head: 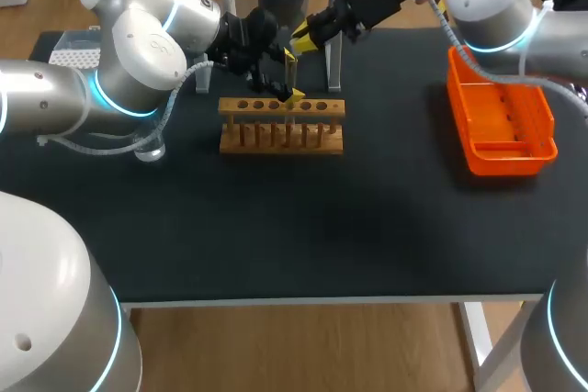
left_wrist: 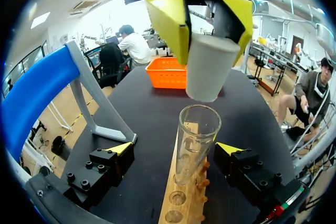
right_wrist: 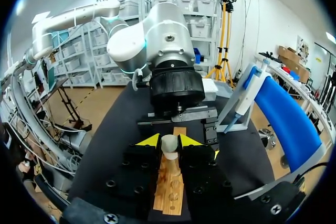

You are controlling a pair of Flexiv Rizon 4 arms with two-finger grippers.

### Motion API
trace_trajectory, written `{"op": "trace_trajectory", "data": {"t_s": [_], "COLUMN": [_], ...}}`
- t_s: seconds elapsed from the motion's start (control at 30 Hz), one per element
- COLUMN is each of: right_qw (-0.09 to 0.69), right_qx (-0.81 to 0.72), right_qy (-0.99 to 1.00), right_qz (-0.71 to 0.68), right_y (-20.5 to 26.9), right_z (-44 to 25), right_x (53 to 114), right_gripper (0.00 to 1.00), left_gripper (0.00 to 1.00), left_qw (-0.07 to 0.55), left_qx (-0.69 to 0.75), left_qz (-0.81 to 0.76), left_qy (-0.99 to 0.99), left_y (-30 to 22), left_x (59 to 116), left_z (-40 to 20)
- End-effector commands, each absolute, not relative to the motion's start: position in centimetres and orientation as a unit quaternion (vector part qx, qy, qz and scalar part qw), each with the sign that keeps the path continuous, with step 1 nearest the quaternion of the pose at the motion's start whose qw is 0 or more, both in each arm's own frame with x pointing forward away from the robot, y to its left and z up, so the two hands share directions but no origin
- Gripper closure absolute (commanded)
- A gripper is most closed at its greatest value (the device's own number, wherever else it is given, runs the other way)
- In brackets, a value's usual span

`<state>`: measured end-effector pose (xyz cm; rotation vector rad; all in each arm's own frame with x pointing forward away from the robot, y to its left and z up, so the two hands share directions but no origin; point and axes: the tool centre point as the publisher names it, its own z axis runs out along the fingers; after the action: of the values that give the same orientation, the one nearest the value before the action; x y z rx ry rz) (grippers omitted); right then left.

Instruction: Invert the test tube, pick up the pipette, mount the tip to pipette, aspirate from beaker and dispense into the tube, eject the tip, return the pipette, and cap with the stopper.

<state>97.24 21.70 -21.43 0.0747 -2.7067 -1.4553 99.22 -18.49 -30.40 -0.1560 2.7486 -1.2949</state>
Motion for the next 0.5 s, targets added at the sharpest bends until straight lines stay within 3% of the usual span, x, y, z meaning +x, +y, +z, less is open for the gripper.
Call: {"op": "trace_trajectory", "data": {"t_s": [0.03,0.5], "right_qw": [0.037,0.040], "right_qx": [0.026,0.026], "right_qy": [-0.881,-0.881], "right_qz": [-0.472,-0.471], "right_y": [21.86,22.17], "right_z": [-21.57,-21.87], "right_x": [97.58,97.65], "right_gripper": [1.00,1.00], "left_gripper": [0.00,0.00], "left_qw": [0.049,0.049], "left_qx": [-0.051,-0.051], "left_qz": [-0.425,-0.425], "left_qy": [0.903,0.903], "left_y": [-18.46,-18.46], "left_x": [99.24,99.24], "left_z": [-30.38,-30.38]}}
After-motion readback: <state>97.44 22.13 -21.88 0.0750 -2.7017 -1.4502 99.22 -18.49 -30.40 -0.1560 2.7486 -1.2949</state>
